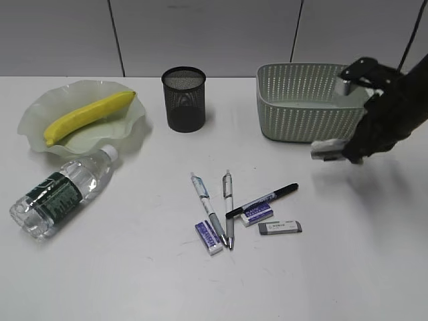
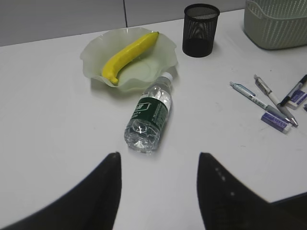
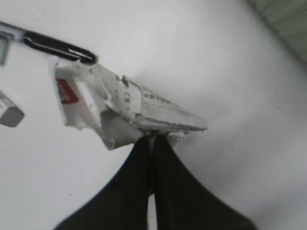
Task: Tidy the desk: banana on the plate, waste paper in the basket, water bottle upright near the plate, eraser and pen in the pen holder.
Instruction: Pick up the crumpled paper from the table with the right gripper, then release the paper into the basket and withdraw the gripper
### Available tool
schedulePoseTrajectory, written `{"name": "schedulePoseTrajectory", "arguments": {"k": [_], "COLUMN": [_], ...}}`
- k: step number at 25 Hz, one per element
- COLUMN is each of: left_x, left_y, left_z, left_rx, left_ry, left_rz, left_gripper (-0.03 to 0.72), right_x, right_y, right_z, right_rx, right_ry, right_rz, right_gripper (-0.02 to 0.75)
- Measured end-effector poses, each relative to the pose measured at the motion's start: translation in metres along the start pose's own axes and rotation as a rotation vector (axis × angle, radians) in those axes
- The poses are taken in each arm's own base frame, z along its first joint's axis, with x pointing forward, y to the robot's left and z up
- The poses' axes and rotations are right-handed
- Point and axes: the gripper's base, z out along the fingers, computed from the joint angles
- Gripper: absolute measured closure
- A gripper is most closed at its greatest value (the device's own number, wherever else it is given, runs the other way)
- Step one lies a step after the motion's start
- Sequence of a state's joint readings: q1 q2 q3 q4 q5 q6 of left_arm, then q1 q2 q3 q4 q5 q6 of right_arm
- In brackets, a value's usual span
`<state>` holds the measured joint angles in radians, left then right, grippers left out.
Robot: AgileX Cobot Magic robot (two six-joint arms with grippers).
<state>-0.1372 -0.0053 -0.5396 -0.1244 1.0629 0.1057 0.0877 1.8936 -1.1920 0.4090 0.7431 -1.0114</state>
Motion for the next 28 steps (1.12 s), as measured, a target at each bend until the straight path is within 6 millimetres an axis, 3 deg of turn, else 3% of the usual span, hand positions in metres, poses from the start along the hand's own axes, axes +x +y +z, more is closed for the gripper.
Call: {"name": "schedulePoseTrajectory", "arguments": {"k": [5,8,12,16,18,23,25,28], "left_x": [0.000,0.000,0.000,0.000,0.000,0.000,0.000,0.000], "left_y": [0.000,0.000,0.000,0.000,0.000,0.000,0.000,0.000], "left_z": [0.000,0.000,0.000,0.000,0.000,0.000,0.000,0.000], "left_rx": [0.000,0.000,0.000,0.000,0.000,0.000,0.000,0.000], "left_ry": [0.000,0.000,0.000,0.000,0.000,0.000,0.000,0.000], "left_rz": [0.000,0.000,0.000,0.000,0.000,0.000,0.000,0.000], "left_gripper": [0.307,0.307,0.307,0.307,0.307,0.307,0.307,0.307], "right_x": [-0.024,-0.038,-0.045,-0.051,-0.053,-0.056,-0.057,-0.060], "right_y": [0.004,-0.006,-0.027,-0.045,-0.052,-0.059,-0.058,-0.048], "right_z": [-0.058,-0.075,-0.073,-0.044,-0.030,-0.013,-0.015,-0.028], "right_rx": [0.154,0.299,0.431,0.433,0.422,0.399,0.383,0.320], "right_ry": [-0.251,-0.431,-0.573,-0.554,-0.536,-0.518,-0.519,-0.521], "right_rz": [-0.001,0.103,0.292,0.342,0.349,0.366,0.364,0.335], "right_gripper": [0.725,0.725,0.725,0.706,0.636,0.295,0.237,0.212]}}
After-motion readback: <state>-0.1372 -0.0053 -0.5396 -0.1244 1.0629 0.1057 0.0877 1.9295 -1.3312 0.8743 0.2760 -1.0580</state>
